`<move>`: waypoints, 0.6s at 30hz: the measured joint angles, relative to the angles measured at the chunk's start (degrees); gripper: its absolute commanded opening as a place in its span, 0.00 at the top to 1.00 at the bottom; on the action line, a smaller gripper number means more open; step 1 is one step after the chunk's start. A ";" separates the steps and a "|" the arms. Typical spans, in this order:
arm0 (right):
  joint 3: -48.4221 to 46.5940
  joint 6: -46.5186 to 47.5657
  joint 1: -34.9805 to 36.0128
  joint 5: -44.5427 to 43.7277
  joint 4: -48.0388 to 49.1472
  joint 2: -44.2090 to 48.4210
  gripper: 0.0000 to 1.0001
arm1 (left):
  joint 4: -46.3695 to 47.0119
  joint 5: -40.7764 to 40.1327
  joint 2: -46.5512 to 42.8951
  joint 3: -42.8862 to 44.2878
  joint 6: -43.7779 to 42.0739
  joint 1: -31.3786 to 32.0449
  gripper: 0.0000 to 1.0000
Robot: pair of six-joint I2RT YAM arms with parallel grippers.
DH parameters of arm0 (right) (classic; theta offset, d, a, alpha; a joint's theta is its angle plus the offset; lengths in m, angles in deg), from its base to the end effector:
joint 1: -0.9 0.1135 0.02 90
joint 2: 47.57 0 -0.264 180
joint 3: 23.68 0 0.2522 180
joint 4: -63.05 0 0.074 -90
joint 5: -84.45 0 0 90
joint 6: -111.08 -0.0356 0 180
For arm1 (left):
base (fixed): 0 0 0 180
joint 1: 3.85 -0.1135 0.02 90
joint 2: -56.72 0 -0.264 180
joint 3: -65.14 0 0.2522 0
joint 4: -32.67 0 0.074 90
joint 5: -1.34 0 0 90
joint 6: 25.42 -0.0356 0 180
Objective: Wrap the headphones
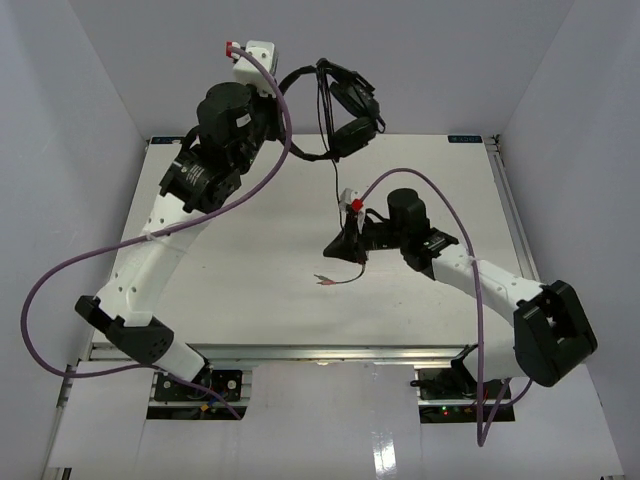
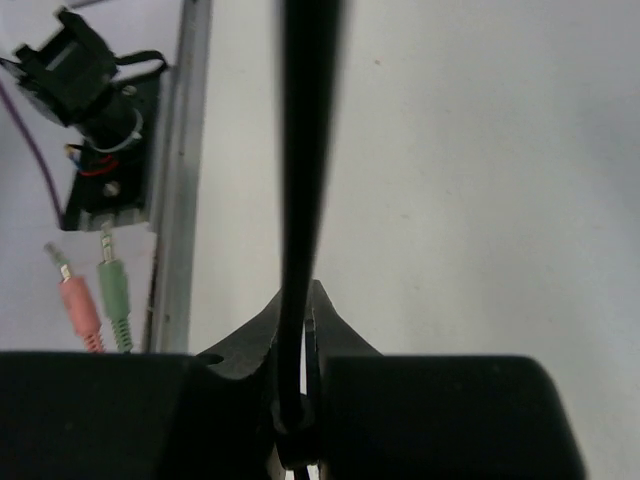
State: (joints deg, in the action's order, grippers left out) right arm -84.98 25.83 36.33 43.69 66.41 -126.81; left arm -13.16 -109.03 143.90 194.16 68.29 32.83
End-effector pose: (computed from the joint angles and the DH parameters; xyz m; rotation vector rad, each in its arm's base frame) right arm 0.2327 0.1986 0.2707 -1.2030 1.4542 1.1501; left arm 0.2496 -0.1705 0.5379 0.1993 1.6297 -0.2483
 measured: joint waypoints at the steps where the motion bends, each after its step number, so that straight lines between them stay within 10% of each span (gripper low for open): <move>1: -1.68 2.66 0.08 -2.67 -4.29 0.92 0.92 | 0.64 -0.52 0.03 -2.00 -0.40 -0.74 1.00; 18: -15.57 40.76 14.42 -52.66 -45.92 11.36 0.92 | 2.95 1.91 13.35 -20.16 -1.89 -10.25 1.00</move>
State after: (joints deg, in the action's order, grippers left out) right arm -100.55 66.60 50.75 -8.97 20.49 -115.46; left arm -10.21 -107.12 157.25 173.99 66.40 22.59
